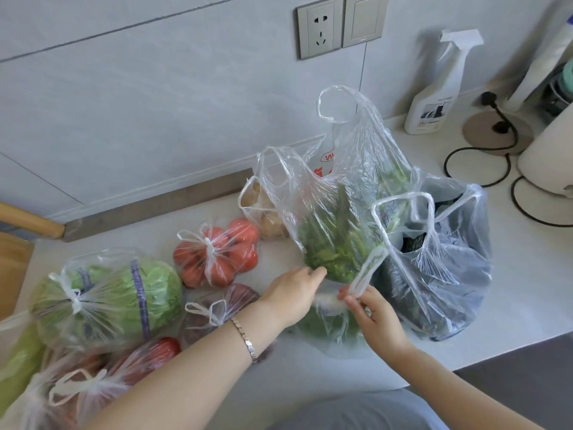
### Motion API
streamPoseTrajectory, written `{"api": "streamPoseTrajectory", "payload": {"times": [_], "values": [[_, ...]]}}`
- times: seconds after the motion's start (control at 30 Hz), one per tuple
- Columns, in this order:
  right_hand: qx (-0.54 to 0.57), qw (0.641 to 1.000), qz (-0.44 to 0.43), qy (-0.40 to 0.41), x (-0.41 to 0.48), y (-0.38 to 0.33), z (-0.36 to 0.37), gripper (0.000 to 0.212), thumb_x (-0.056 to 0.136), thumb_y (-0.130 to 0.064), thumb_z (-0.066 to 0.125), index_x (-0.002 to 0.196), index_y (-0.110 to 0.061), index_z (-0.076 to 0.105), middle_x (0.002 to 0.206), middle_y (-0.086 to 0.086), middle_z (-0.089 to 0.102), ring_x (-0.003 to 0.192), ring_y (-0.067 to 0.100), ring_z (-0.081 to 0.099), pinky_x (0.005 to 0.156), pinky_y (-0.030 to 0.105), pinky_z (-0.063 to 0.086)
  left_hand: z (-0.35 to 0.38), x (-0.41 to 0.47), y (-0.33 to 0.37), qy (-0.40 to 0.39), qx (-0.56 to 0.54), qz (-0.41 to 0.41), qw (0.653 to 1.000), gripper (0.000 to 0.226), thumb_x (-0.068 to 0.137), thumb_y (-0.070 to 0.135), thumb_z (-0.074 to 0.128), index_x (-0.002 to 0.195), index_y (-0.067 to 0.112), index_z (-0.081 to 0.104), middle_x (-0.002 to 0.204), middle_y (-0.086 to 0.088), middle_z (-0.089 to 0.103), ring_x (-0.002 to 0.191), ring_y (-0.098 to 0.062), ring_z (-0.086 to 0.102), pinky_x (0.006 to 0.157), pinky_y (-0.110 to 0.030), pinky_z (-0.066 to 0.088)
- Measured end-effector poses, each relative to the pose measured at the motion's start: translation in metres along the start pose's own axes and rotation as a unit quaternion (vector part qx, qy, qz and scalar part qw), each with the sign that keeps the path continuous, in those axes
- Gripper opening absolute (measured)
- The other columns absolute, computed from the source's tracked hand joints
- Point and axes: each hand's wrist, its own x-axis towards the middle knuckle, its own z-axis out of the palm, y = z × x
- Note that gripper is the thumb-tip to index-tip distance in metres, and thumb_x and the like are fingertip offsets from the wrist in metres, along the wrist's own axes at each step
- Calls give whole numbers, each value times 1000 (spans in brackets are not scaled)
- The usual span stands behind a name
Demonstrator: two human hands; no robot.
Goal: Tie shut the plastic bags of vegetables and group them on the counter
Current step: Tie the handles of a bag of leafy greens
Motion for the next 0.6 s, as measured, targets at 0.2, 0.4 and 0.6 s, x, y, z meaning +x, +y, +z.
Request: {"api": "streamPoseTrajectory", "payload": {"times": [0.2, 0.4, 0.6], "values": [[133, 991, -16, -19, 6, -34, 21, 21, 81, -41, 49, 73, -41, 69, 85, -12, 63, 91, 4, 55, 85, 12, 41, 6, -4, -14, -21, 15, -36, 999, 35, 88, 2, 40, 122, 8, 37, 104, -16, 60, 105, -31, 45, 80, -41, 42], [108, 989, 91, -45, 5, -15, 7, 46, 92, -22, 48, 47, -19, 54, 59, 0, 52, 63, 11, 48, 76, 30, 37, 8, -14, -21, -22, -13, -19, 999, 31, 93, 5, 35, 124, 7, 37, 103, -19, 58, 97, -32, 52, 69, -36, 36], [61, 997, 46, 27, 24, -42, 0, 42, 92, -17, 50, 52, -7, 51, 53, 1, 51, 52, 3, 47, 58, 9, 38, -6, -22, 4, 179, -256, -23, 950, 28, 98, 19, 31, 120, 9, 45, 89, -3, 62, 77, -9, 53, 68, -19, 35]]}}
